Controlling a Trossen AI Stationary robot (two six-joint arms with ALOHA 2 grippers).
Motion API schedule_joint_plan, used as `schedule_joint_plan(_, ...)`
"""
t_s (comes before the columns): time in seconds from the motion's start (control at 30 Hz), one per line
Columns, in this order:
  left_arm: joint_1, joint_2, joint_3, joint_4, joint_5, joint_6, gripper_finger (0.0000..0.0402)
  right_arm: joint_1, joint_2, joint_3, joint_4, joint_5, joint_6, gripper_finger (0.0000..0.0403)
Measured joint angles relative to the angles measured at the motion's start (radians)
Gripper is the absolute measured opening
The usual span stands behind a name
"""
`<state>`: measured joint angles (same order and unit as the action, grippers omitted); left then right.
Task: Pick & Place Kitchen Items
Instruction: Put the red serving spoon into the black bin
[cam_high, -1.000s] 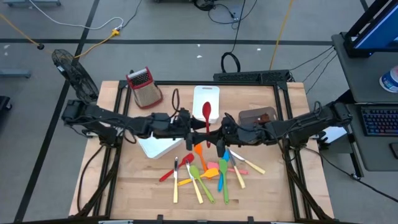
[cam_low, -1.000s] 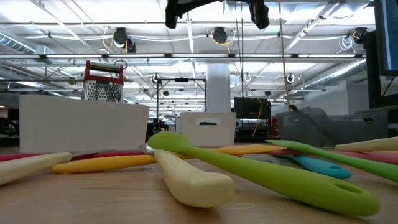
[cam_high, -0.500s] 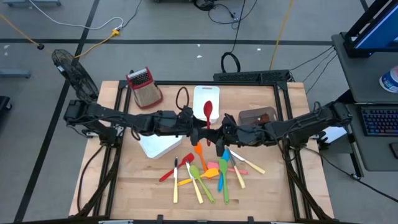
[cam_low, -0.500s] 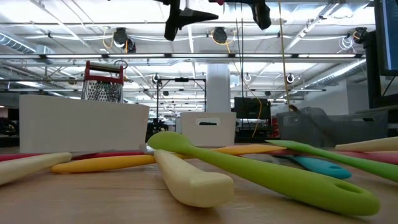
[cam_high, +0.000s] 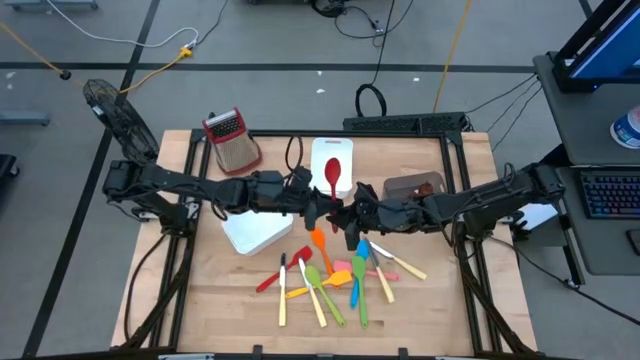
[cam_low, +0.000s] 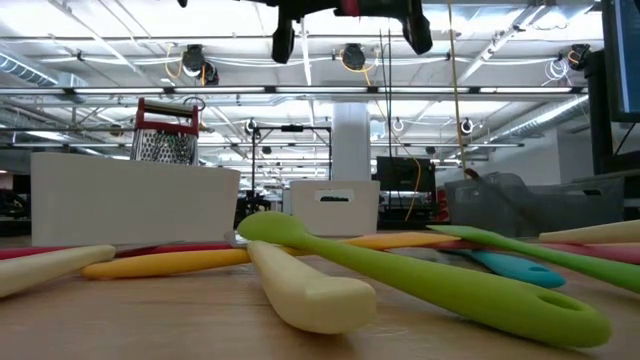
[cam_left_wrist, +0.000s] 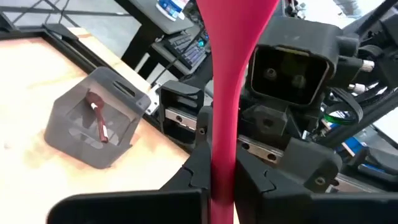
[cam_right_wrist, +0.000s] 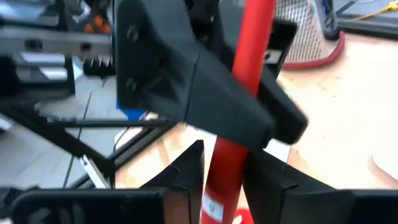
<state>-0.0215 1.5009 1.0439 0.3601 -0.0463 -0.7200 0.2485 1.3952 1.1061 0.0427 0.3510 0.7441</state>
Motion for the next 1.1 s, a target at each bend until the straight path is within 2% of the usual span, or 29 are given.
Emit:
schedule_joint_plan(0.3, 0.051, -0.002, 0.000, -0.022, 0.063, 0.002, 0.0021, 0.005, 0.000, -0.033, -0.053, -0.214, 0.055, 0.0135)
schedule_joint_plan(0.43, 0.108, -0.005, 0.000, -0.069, 0.057, 0.019, 0.0021, 0.032, 0.000, -0.073, -0.044, -0.394, 0.069, 0.0144)
schedule_joint_plan(0.53, 0.154, -0.030, -0.001, -0.147, 0.160, 0.007, 0.0021, 0.053, 0.000, -0.098, -0.046, -0.448, 0.077, 0.0144)
schedule_joint_plan(0.63, 0.203, -0.058, -0.001, -0.218, 0.250, -0.017, 0.0021, 0.092, 0.000, -0.111, -0.047, -0.442, 0.073, 0.0139)
schedule_joint_plan(0.77, 0.237, -0.074, 0.000, -0.227, 0.372, -0.064, 0.0021, 0.135, -0.012, -0.113, -0.020, -0.426, 0.019, 0.0132)
schedule_joint_plan(0.83, 0.246, -0.084, -0.001, -0.240, 0.451, -0.103, 0.0021, 0.146, -0.014, -0.113, 0.020, -0.377, -0.019, 0.0129)
schedule_joint_plan(0.97, 0.249, -0.084, 0.000, -0.260, 0.540, -0.187, 0.0021, 0.172, -0.051, -0.113, 0.068, -0.287, -0.123, 0.0121)
schedule_joint_plan(1.1, 0.226, -0.084, 0.000, -0.253, 0.604, -0.261, 0.0021, 0.189, -0.106, -0.113, 0.061, -0.137, -0.234, 0.0109)
